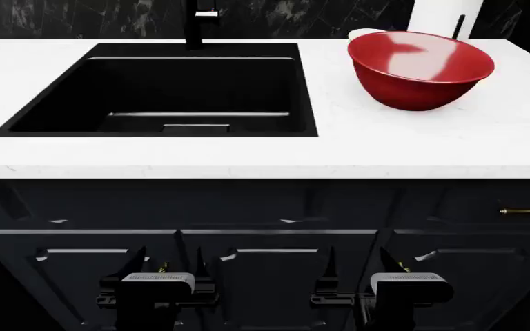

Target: Stack the bowls in the sink.

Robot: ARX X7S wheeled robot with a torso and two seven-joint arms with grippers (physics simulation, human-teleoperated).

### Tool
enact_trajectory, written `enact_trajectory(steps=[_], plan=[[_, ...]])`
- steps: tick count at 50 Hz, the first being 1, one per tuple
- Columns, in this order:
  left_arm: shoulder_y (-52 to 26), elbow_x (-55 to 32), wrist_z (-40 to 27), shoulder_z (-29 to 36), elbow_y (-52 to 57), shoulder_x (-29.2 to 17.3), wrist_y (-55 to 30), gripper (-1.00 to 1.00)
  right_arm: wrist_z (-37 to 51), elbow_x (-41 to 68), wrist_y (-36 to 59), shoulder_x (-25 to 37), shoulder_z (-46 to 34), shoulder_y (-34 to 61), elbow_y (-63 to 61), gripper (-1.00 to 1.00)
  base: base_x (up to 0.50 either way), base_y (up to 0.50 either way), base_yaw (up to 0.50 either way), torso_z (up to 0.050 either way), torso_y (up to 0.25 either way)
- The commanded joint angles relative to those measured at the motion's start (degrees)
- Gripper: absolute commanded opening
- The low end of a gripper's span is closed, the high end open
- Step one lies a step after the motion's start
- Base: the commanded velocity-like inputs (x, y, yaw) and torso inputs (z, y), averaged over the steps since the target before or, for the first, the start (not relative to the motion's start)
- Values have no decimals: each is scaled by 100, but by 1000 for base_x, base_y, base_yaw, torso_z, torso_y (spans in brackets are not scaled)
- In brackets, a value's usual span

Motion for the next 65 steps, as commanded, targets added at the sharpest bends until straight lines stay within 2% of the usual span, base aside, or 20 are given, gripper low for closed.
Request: enact_trajectory(steps=[1, 6, 10, 15, 19, 23, 27, 34, 49, 65], plan=[[-29, -130, -57, 111, -38, -93, 5, 100, 82, 86, -42, 91, -139, 24, 60, 100, 0, 0, 0, 0, 0], [-1, -516, 134, 208, 61, -242, 102, 100, 97, 288, -151, 187, -273, 70, 181, 100, 0, 0, 0, 24, 0], [38, -430, 109, 332, 141, -335, 203, 100, 176, 379, -71, 232, -328, -13, -17, 100, 0, 0, 0, 50, 0], [-320, -771, 13, 308, 836, -335, -529, 100, 267, 675, 1245, 458, -240, -61, -1769, 100, 0, 0, 0, 50, 0], [-830, -865, -157, 471, 1623, -268, -1244, 100, 388, 853, 2342, 663, -101, 459, -2841, 100, 0, 0, 0, 50, 0], [-1527, -1095, -356, 379, 2021, -317, -2019, 100, 413, 951, 3210, 831, -139, 1114, -3233, 100, 0, 0, 0, 50, 0], [-2000, -1229, -471, 246, 1978, -356, -2269, 100, 422, 971, 3709, 926, -229, 1669, -3345, 100, 0, 0, 0, 50, 0], [-2055, -1177, -551, 294, 1788, -413, -2004, 100, 340, 1025, 3663, 1012, -288, 1684, -3325, 100, 0, -1, 0, 50, 0], [-2030, -1280, -744, 358, 1868, -457, -1887, 100, 344, 1308, 3663, 1027, -99, 1540, -3575, 100, 0, -494, 0, 50, 0], [-1949, -1214, -775, 681, 2042, -613, -1670, 100, 468, 1364, 3811, 1080, -130, 1581, -3793, 100, 0, -500, 0, 0, 0]])
